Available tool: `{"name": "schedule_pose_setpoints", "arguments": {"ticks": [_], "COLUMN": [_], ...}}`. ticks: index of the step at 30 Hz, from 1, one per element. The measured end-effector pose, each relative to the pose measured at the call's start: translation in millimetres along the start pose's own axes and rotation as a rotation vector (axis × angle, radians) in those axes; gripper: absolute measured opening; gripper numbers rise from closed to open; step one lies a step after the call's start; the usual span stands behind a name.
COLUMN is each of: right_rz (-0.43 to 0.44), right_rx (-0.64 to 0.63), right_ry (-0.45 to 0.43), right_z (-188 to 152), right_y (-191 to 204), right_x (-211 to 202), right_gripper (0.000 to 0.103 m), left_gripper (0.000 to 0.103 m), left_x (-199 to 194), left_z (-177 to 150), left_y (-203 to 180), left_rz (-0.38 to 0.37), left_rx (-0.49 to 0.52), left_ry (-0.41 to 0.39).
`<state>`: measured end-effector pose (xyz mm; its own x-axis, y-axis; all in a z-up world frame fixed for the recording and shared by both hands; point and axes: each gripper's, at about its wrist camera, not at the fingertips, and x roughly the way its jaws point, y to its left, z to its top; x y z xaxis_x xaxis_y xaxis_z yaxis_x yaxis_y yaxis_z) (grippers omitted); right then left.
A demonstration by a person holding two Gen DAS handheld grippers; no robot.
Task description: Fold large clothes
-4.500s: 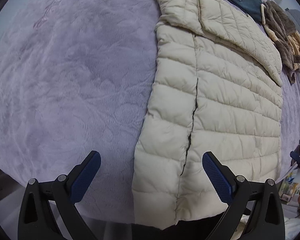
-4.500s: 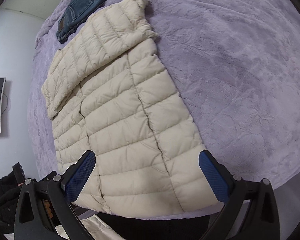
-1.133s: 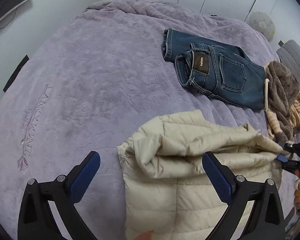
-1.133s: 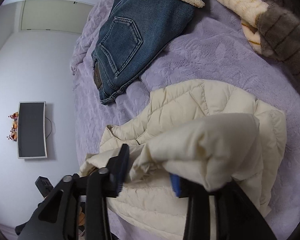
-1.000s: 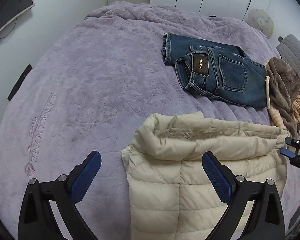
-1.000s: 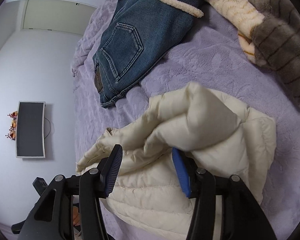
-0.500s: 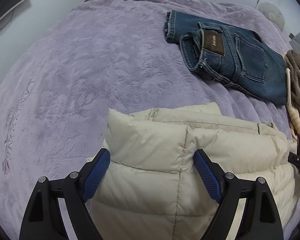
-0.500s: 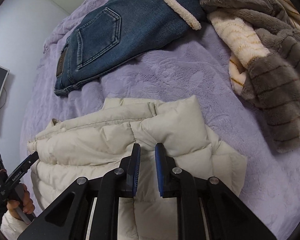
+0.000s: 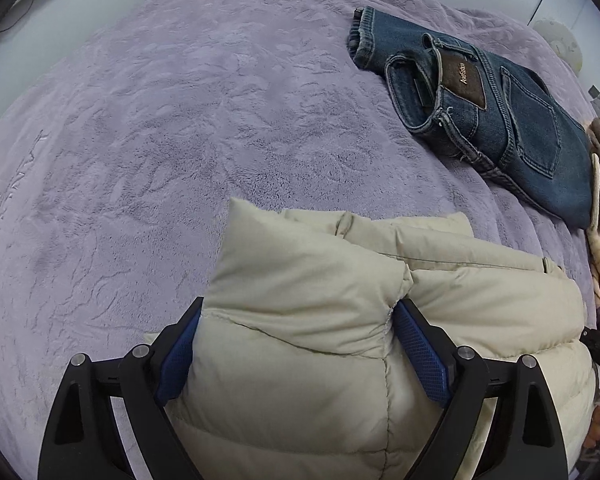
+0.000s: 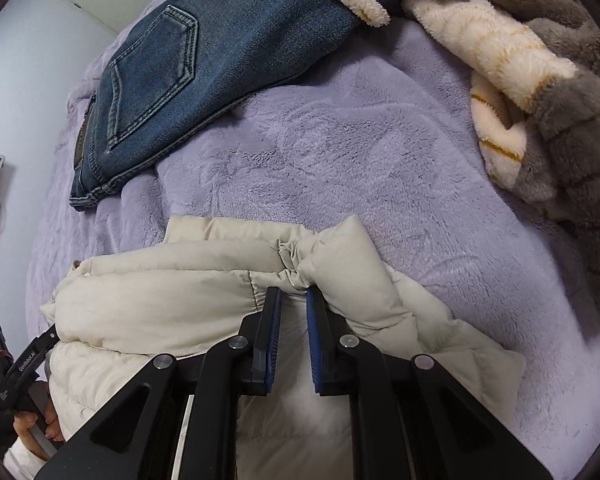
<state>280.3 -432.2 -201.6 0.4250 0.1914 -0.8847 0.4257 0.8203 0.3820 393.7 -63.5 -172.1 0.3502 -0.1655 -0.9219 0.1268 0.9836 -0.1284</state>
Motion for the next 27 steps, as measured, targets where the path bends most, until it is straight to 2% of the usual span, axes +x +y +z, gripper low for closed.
{"name": "schedule_pose_setpoints", "arguments": {"ticks": [7, 15, 16, 17, 19, 27], "right_rz": [0.01, 0.075, 0.083, 0.087, 0.098, 0.162], "right_rx": [-0.01, -0.018, -0.019, -0.019, -0.013, 0.028], "right_ry": [0.0, -0.022, -0.023, -0.022, -0.027, 0.001], "right_z": [-0.5, -15.1, -19.5, -24.5, -36.2, -94.0], "right_y": [6.4, 21.3, 23.1, 25.0, 29.7, 37.1], "right_x": [-22.1, -71.4, -77.0, -81.8, -89.7, -111.2], "right_gripper": [0.017, 0.018, 0.027, 0.045, 0.062, 0.063], "left_gripper": [0.092, 0.092, 0.092, 0.092, 0.092, 0.092], "left_x": [-31.0, -88.7, -93.2, -97.7, -106.0, -129.2], "left_z": [5.5, -10.6, -15.0, -20.4, -33.6, -95.2], "left_y": [2.0, 11.4, 11.5, 11.6, 12.0, 17.7], "left_rz": [0.022, -0.016, -0.02, -0.022, -0.021, -0.048], "left_rx": [-0.003, 0.015, 0.021, 0.025, 0.031, 0.001], "left_ry": [-0.011, -0.045, -0.041, -0.037, -0.027, 0.03]}}
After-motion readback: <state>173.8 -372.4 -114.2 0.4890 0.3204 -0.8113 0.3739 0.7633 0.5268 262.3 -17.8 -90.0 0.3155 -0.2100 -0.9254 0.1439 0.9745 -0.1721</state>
